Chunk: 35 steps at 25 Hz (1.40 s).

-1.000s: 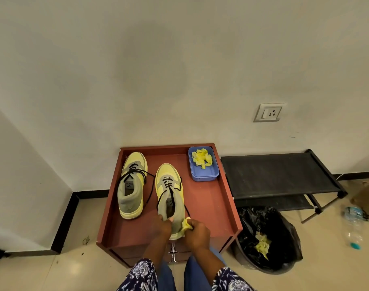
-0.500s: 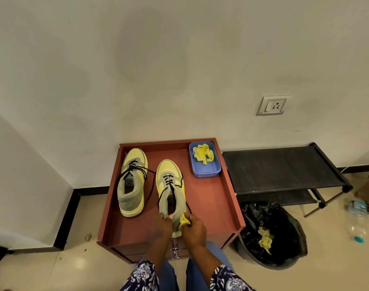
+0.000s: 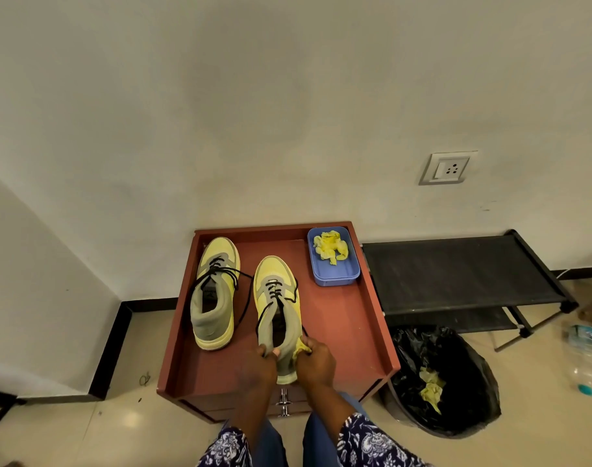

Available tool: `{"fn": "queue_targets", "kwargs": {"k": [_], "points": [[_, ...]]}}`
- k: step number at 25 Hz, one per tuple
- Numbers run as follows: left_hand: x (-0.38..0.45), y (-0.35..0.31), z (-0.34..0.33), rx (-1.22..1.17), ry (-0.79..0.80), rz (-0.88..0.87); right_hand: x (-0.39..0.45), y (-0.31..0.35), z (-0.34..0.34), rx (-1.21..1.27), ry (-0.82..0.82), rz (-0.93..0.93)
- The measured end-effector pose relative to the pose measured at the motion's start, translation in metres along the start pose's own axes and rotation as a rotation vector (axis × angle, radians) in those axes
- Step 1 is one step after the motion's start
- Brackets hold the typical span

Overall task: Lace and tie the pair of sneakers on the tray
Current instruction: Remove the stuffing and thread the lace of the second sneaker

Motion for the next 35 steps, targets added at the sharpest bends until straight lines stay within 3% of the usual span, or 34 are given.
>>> {"fn": "queue_targets", "kwargs": {"k": [14,23,28,35], "points": [[-0.001,0.000,0.007,-0.067,-0.002,0.032,0.043,0.053,-0.006,-0.079,0.136,0.091],[-0.005,0.002,0.011,-0.104,-0.029,0.054,0.015,0.004,-0.003,-0.030,0.060,0.060],[-0.008,0.003,0.009,-0.180,-0.009,0.067,0.006,-0.036,-0.010,0.018,-0.004,-0.055],[-0.014,0.000,0.010,-0.152,-0.018,0.004,0.013,-0.034,-0.002,0.105,-0.016,-0.112]]}}
Point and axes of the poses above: each hand's wrist, its own x-axis towards the middle knuckle, its own z-axis out of the back of the hand, y = z × x, the point moved 7 cm from there along x, towards the middle knuckle, and after that the axes turned 15 degrees about x, right-handed, at the moved point
